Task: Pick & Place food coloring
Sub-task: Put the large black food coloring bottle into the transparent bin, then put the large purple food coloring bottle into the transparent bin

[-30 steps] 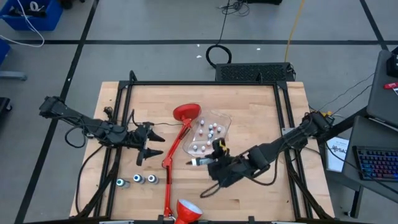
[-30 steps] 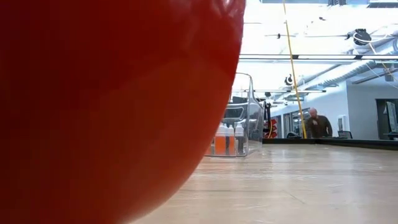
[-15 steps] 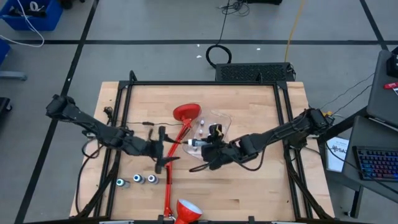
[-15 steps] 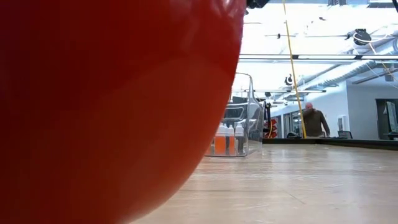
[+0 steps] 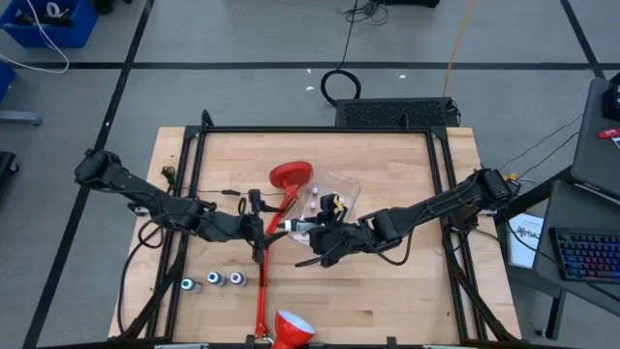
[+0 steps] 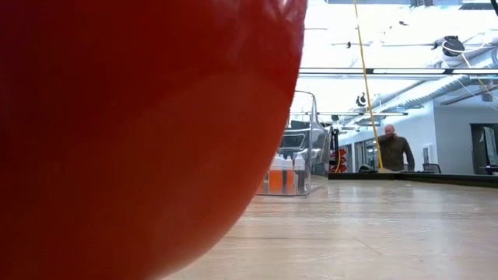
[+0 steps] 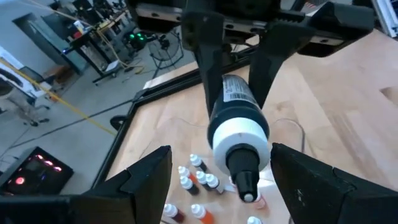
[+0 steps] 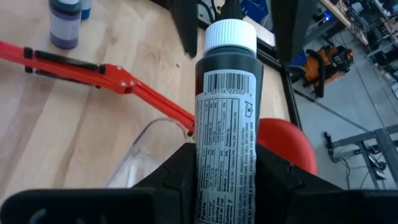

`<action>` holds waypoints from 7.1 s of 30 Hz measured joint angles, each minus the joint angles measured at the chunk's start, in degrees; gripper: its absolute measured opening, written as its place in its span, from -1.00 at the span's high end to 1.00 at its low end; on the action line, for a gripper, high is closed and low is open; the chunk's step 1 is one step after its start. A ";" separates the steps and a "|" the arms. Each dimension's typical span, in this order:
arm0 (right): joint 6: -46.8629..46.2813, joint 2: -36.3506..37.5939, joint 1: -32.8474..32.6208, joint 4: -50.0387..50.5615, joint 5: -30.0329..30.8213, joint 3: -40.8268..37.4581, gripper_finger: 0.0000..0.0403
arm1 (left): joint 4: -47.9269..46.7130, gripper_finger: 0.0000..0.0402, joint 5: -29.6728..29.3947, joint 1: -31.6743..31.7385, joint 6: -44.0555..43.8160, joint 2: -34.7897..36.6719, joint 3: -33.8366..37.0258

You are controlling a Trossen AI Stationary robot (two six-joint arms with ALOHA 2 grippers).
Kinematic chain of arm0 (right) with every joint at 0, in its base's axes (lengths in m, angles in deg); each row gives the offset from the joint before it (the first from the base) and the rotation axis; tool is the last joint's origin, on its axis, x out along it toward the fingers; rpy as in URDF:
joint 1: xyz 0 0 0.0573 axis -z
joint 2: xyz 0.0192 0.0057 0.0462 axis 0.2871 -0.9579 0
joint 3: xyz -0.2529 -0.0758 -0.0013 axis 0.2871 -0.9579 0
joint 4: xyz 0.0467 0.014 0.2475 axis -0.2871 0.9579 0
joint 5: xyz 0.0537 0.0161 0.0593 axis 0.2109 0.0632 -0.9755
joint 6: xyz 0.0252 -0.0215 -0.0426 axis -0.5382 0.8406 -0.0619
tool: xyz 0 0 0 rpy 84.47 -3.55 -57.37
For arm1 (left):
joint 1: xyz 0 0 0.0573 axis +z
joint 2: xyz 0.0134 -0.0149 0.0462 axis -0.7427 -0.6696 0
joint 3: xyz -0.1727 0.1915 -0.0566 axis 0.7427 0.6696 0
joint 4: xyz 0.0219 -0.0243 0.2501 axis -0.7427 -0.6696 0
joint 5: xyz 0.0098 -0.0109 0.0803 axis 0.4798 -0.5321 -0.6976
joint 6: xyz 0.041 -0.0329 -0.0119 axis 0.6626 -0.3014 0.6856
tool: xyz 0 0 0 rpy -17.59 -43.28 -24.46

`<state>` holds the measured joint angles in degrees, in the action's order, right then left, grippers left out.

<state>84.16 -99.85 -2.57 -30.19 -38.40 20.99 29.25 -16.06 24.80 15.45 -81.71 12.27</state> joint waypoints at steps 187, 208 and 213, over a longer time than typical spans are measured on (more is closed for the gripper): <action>-11.64 40.61 -2.45 -14.73 8.16 -32.55 -0.38 | -59.50 0.96 30.96 -12.46 -71.38 -18.57 -16.39; -9.74 40.65 -2.48 -17.81 8.05 -33.33 -0.38 | -61.68 0.39 35.98 -10.90 -73.26 -14.39 -16.44; -9.74 40.65 -2.48 -17.82 8.04 -33.33 -0.38 | -63.41 0.29 32.01 -10.41 -71.60 -14.13 -16.46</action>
<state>74.42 -59.20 -5.05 -48.01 -30.36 -12.34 -34.17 15.95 14.39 -56.16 -95.84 -4.19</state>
